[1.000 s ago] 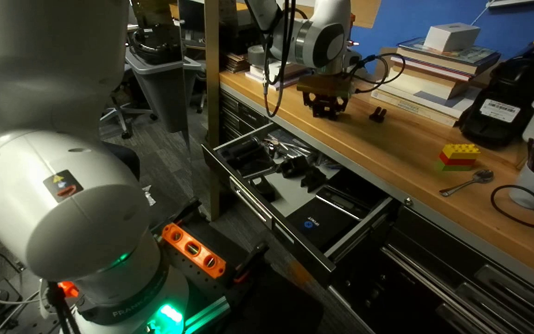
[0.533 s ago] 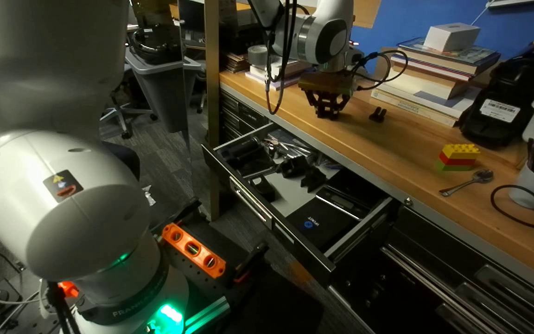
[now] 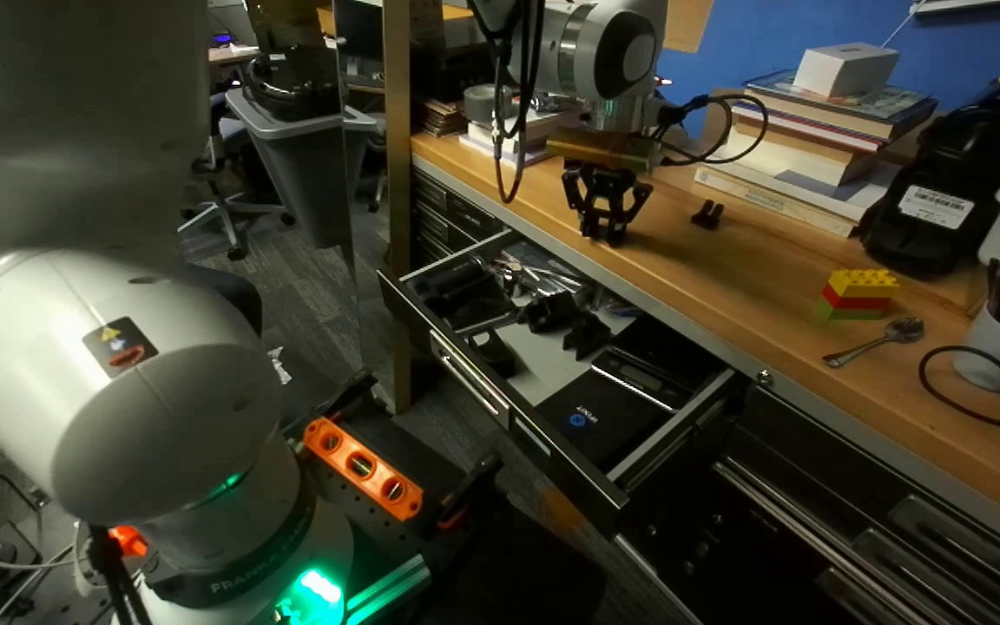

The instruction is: Put the black objects in the drawer and close it

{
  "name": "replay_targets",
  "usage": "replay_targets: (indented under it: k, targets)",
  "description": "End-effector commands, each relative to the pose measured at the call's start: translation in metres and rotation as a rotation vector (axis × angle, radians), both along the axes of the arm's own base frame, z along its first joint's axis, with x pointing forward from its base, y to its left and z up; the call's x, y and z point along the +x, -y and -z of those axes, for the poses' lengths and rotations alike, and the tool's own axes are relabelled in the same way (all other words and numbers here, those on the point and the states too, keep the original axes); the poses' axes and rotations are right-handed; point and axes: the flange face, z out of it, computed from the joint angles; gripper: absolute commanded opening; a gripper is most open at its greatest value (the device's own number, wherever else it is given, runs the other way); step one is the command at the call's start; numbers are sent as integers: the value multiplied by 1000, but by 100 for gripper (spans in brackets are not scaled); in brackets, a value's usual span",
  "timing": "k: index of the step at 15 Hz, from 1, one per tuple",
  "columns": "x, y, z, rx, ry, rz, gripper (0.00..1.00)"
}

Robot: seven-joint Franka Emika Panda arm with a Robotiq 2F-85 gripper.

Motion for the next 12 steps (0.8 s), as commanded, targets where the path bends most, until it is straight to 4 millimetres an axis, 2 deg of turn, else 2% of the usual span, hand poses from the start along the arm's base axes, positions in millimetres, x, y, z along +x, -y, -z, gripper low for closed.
replay_targets:
  k: [1,4,6,12]
  targets:
    - [-52,2,-1,-9,-47,56,22]
    - [-85,3,6,-1,-61,92,21]
    - [-103,4,20,5,-91,110,21]
    - [-128,10,71,42,-135,174,22]
